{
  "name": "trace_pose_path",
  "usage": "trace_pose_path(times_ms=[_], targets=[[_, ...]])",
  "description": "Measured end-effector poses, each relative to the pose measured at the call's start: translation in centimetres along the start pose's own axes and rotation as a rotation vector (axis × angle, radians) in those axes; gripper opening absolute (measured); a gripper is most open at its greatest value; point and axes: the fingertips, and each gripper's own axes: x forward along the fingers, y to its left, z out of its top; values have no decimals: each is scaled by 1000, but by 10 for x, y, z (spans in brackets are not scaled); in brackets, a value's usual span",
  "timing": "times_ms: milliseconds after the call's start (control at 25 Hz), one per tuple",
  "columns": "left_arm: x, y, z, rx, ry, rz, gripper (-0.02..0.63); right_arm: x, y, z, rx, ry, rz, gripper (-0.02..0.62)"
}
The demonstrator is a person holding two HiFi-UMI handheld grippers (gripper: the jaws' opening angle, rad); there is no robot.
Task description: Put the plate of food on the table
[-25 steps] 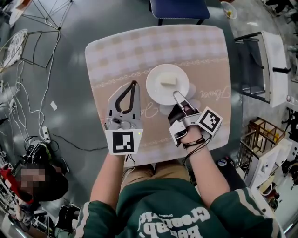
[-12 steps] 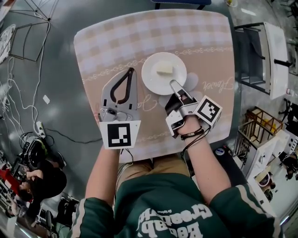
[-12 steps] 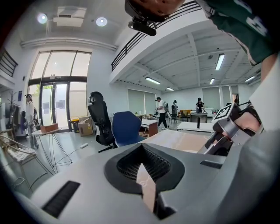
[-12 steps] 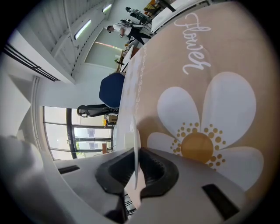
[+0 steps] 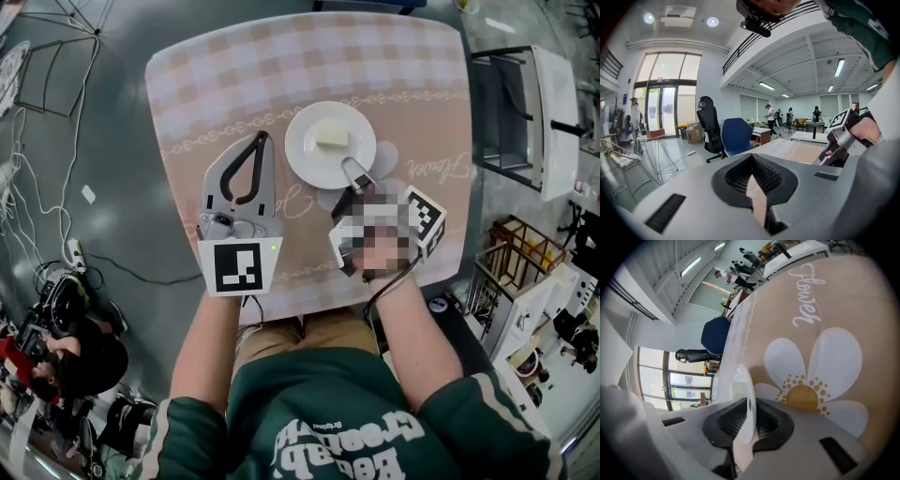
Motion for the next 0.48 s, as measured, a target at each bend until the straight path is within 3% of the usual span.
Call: trace_pose_path(times_ms=[200, 320, 480], targets=[[-3, -8, -2, 1, 6, -9, 9, -4, 4, 0, -136, -4, -66, 60], [-4, -14, -2, 22, 5, -10, 9, -4, 1, -3, -138, 4, -79, 124], [-5, -24, -2, 16, 13, -14, 9, -12, -10, -2, -172, -2, -146, 138]])
